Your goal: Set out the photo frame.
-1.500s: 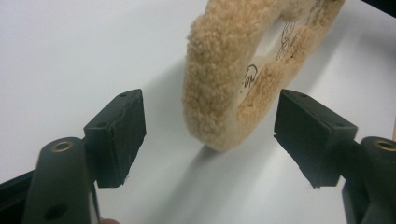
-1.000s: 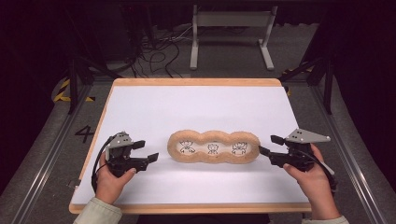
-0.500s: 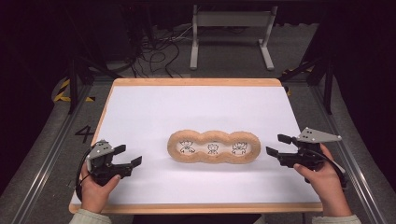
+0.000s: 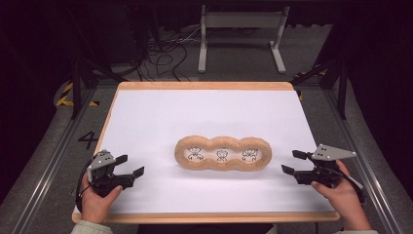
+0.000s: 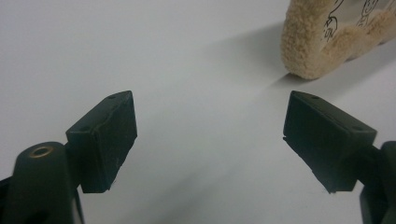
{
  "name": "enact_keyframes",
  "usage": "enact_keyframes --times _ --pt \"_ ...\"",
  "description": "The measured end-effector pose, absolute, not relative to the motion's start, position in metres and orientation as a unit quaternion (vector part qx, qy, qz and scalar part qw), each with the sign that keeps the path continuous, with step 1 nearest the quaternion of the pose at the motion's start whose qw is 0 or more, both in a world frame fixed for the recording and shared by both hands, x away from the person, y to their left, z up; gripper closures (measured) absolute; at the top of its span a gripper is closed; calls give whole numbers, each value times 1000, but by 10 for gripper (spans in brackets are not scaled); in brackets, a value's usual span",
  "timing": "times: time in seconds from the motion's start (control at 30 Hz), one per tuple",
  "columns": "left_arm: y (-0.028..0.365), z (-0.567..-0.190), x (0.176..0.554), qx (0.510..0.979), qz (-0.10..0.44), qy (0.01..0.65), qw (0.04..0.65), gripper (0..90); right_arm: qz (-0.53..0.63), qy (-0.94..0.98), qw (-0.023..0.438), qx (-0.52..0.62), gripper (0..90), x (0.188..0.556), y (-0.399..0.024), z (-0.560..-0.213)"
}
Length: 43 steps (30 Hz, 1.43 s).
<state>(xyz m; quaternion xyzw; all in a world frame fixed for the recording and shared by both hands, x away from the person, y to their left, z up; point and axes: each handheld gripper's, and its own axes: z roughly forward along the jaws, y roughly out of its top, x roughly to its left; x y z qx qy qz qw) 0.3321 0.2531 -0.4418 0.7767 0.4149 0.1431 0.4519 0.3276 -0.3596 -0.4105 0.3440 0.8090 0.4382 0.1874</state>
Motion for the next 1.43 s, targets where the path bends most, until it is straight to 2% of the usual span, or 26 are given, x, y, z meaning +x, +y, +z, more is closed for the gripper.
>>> enact_keyframes --times 0.63,0.87,1.03,1.43 --pt "238 -461 345 803 108 411 418 186 416 806 160 389 225 328 -367 -453" --pt "234 -468 347 802 100 424 408 187 403 810 163 394 215 327 -363 -455" --pt "230 -470 347 806 109 424 400 190 374 824 160 394 161 331 -358 -458" --pt "231 -470 347 805 112 424 400 188 380 815 150 411 159 330 -355 -457"
